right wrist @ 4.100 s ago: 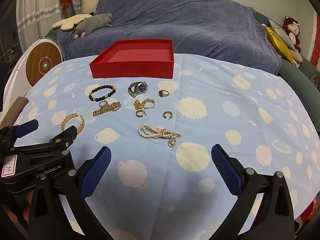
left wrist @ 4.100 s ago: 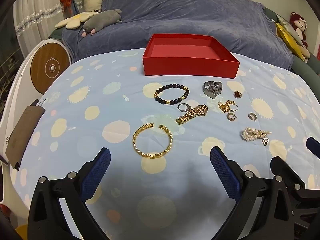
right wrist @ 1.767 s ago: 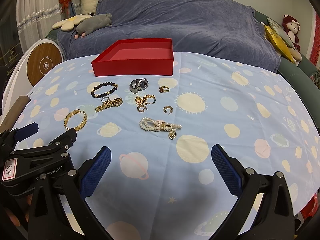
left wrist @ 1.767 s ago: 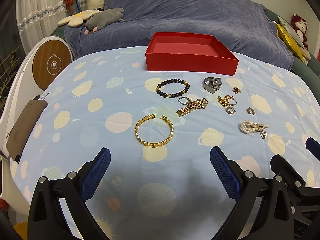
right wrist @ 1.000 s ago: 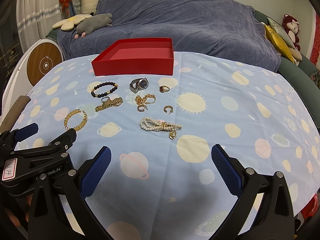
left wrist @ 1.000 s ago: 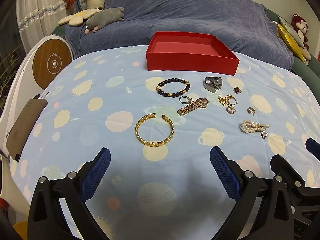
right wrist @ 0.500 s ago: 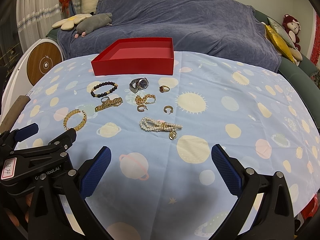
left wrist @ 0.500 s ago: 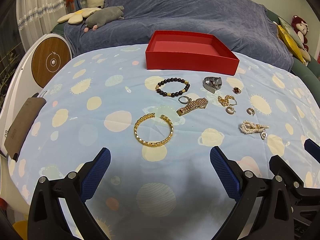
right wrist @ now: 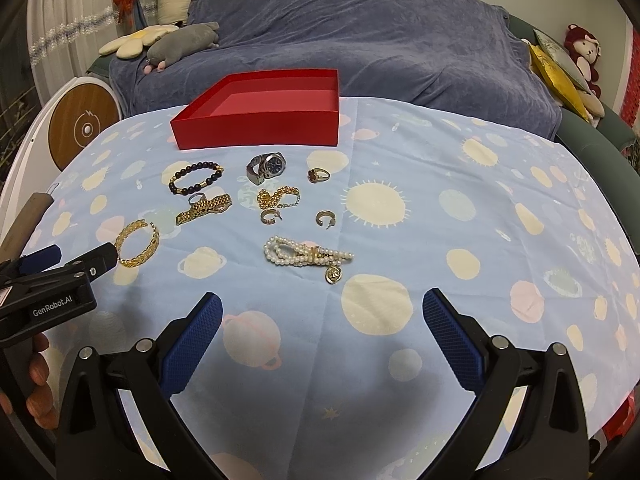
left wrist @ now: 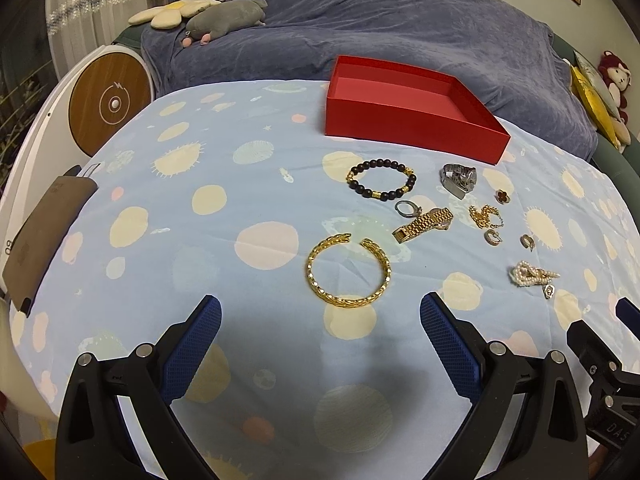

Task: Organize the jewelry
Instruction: 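Lower the left tool onto the gold cuff bangle and close it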

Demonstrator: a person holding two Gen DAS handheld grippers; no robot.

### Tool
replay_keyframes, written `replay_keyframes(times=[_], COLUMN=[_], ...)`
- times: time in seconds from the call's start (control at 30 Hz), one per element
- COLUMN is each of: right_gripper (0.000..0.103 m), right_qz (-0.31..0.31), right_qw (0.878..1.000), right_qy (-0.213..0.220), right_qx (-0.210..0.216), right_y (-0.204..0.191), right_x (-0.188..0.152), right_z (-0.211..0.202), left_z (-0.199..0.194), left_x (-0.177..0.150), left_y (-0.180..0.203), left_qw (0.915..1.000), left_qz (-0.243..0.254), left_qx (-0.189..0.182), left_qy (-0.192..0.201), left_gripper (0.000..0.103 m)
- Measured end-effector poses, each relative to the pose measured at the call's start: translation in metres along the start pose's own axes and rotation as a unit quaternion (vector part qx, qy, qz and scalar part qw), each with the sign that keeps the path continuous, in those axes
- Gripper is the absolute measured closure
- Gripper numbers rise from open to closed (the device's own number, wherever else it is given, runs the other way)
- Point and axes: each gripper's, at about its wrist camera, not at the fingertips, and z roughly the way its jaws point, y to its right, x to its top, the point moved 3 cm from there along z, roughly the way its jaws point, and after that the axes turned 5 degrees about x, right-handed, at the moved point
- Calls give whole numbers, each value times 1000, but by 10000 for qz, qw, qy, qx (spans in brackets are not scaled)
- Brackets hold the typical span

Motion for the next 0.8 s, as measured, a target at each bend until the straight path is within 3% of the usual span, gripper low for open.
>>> replay_keyframes(times=[0.6,0.7,0.8], right_gripper=[5,5,5], right_qz=[160,181,196], right_qw=[9993,9991,9989], right_qy=[-275,-323,-396], right_qx=[214,184,183], right_y=[11,14,17], right_x=[12,10,7], right_z=[24,27,30], left_z=[47,54,55], left_x=[5,6,8], left_y=[17,19,18], left_qw=[9985,9985,9989], left_qz=[471,466,390], left_qx=[123,98,6], left_qy=[-243,-282,-242], left_gripper=[5,9,19])
